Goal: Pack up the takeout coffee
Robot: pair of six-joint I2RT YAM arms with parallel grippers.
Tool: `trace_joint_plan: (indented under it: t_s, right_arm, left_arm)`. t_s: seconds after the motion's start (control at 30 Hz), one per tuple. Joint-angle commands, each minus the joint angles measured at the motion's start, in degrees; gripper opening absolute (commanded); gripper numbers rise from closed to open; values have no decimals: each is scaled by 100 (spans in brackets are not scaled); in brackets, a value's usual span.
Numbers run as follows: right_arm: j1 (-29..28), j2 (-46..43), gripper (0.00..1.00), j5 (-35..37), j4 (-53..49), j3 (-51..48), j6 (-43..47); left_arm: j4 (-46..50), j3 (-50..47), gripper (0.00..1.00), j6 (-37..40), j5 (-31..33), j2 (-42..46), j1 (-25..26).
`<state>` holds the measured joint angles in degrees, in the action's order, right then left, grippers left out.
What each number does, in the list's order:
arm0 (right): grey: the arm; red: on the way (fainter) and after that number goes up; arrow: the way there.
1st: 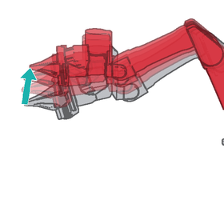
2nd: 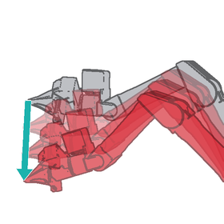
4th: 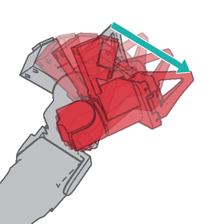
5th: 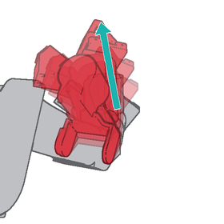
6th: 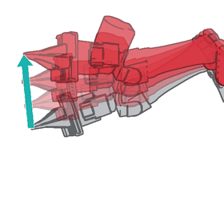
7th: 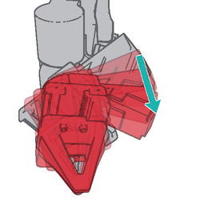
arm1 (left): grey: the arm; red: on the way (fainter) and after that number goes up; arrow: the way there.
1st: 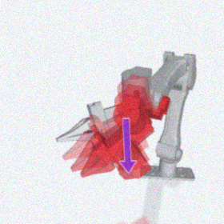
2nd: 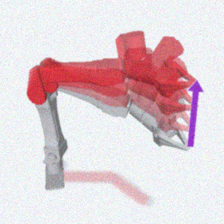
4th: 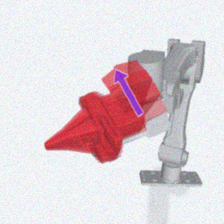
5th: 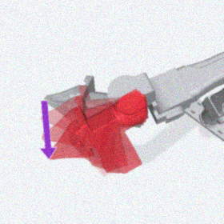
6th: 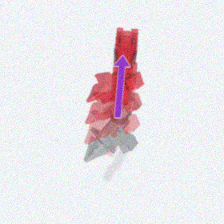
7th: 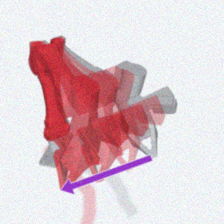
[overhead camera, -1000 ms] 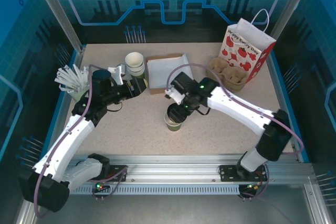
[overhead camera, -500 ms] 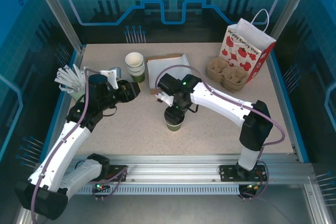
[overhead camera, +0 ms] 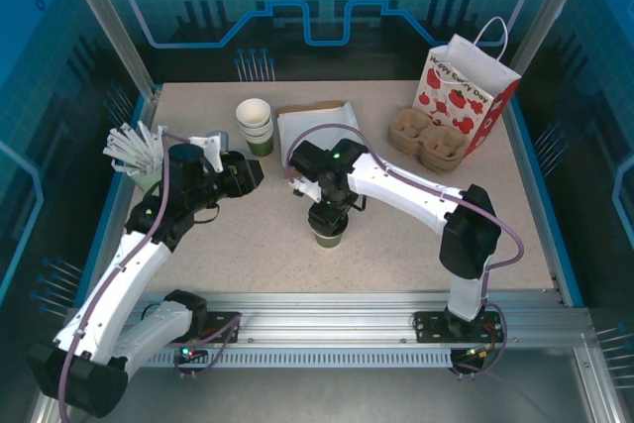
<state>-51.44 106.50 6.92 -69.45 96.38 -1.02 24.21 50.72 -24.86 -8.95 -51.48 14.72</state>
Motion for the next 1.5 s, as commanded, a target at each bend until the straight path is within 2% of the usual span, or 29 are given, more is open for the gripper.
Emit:
trace_joint_plan:
  t_s: [0.0, 0.73, 1.47]
  right_arm:
    - [-111, 137, 53, -23, -253, 222, 101]
    - [-136, 286, 56, -188, -516, 521, 154]
    - [-135, 422, 58, -41, -455, 279, 149]
  left_arm:
    - [94, -71, 65, 183, 121, 121, -48]
    - [120, -203, 65, 276, 214, 218, -57]
    - [143, -237, 66, 272, 209, 257, -58]
